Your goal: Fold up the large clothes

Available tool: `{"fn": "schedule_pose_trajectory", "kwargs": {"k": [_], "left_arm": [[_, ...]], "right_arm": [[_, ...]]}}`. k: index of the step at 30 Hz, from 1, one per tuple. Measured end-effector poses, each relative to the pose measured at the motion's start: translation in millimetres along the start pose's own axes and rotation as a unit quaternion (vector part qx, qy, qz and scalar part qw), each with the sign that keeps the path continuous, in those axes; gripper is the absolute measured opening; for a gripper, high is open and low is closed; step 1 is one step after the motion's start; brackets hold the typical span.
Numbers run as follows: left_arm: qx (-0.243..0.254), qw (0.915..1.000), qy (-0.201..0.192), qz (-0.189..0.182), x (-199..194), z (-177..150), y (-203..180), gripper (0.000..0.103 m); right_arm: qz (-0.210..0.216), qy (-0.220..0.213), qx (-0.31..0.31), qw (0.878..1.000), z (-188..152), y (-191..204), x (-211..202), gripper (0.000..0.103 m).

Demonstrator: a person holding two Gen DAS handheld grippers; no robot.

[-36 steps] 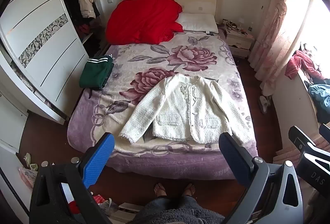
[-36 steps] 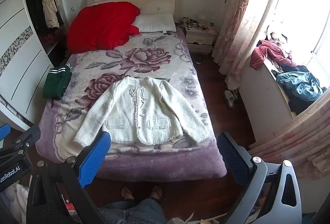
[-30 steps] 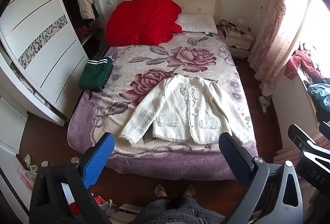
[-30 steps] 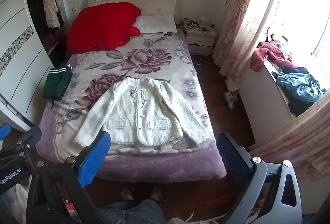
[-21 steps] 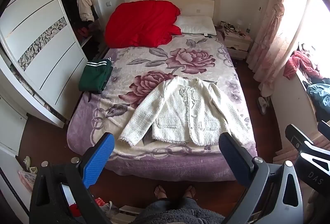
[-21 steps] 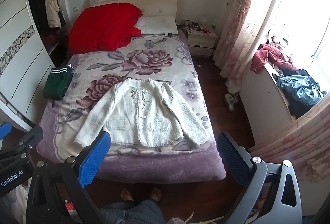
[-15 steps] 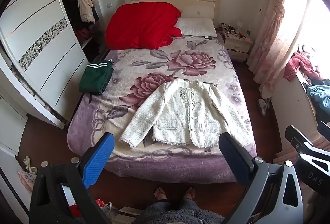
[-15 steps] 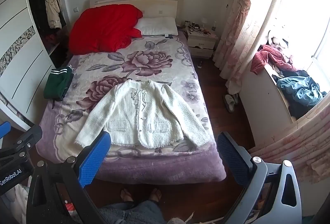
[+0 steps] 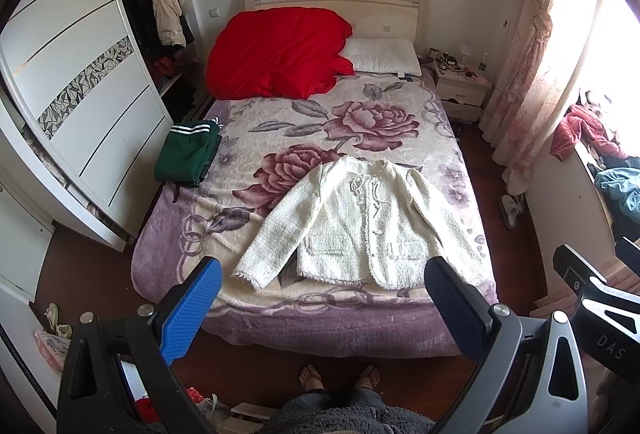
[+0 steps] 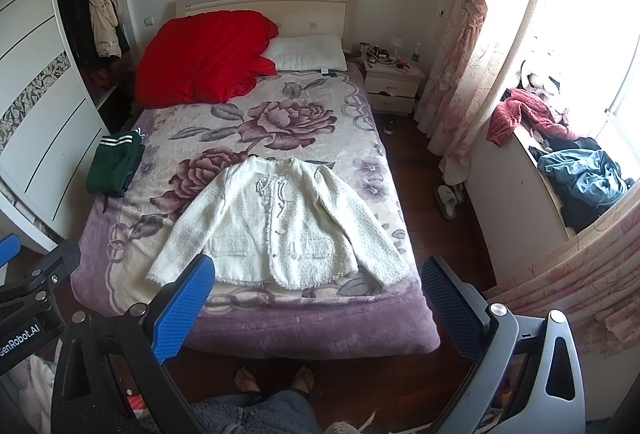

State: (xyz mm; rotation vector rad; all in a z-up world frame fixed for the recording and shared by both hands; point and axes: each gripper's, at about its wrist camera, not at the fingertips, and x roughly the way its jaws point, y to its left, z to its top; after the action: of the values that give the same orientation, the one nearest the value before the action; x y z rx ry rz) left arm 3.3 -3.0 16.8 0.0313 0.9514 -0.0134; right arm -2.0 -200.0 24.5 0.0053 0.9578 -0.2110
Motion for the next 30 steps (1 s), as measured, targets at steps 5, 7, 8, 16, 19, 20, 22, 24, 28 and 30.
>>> {"fn": "schedule_pose_trajectory", "kwargs": {"k": [5,7,8,16,19,20,22,24,28,30], "left_arm": [[-0.001,1.0,0.0,-0.003,-1.5,2.4,-0.1,0.103],[-0.002,1.0,0.0,-0.002,-1.8,3.0,-0.5,0.103],[-0.002,1.0,-0.001,-0.002,-1.3,0.8,-0.3,0.103],[-0.002,1.0,-0.003,-0.003,-3.9,3.7,-0.1,0.103],[-0.003,1.0,-0.005,-0.003,-5.6,5.5,-0.7,0.103],[-0.004,1.0,-0.005,-0.004,-5.9,6.3,-1.0,0.103],[-0.003,1.0,-0.005,-0.002,-5.6,5.2,-1.0,0.103],[-0.003,1.0,-0.006,-0.003,-5.8,5.7,-1.2,0.103],[-0.004,1.0,-0.006,-0.003,-6.4,7.2,-2.1,0.103],[-0.004,1.0,-0.007,-0.003,-7.0,8.1,-3.3,0.103]], "right_arm": [[0.0,0.0,0.001,1.0,-0.8,-0.8,-0.7,0.103],[0.0,0.0,0.0,1.0,-0.9,-0.4,-0.7,0.103],[0.0,-0.002,0.001,1.0,-3.5,-1.4,-0.6,0.103],[0.001,-0.004,-0.001,1.0,-3.6,-2.5,-1.2,0.103],[0.0,-0.005,-0.003,1.0,-3.4,-1.0,-2.1,0.103],[0.001,-0.005,-0.003,1.0,-2.4,-1.1,-2.1,0.103],[0.0,-0.006,-0.003,1.0,5.3,0.7,-4.3,0.103],[0.0,-0.005,-0.002,1.0,5.0,0.5,-4.3,0.103],[0.0,-0.006,-0.002,1.0,4.6,0.8,-5.2,0.103],[0.0,-0.007,-0.003,1.0,4.3,0.9,-4.9,0.103]]}}
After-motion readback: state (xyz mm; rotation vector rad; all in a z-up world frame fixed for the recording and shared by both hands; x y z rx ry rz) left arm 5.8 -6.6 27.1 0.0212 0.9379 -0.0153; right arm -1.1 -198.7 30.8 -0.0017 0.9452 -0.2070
